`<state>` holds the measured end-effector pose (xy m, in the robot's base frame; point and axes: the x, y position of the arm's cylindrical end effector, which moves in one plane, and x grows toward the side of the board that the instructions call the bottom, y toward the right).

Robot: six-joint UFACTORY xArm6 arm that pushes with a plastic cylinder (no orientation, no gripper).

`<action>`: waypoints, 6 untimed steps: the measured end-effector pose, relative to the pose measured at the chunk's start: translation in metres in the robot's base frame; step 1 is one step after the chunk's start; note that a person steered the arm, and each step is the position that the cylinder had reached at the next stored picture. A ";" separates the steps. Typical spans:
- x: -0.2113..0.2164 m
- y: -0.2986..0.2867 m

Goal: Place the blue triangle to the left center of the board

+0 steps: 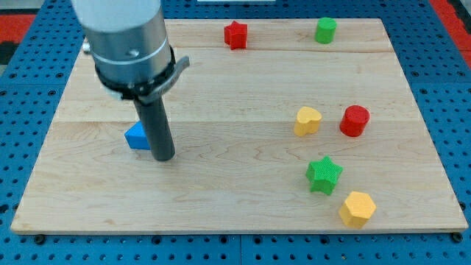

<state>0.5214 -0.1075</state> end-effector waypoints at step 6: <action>-0.094 -0.028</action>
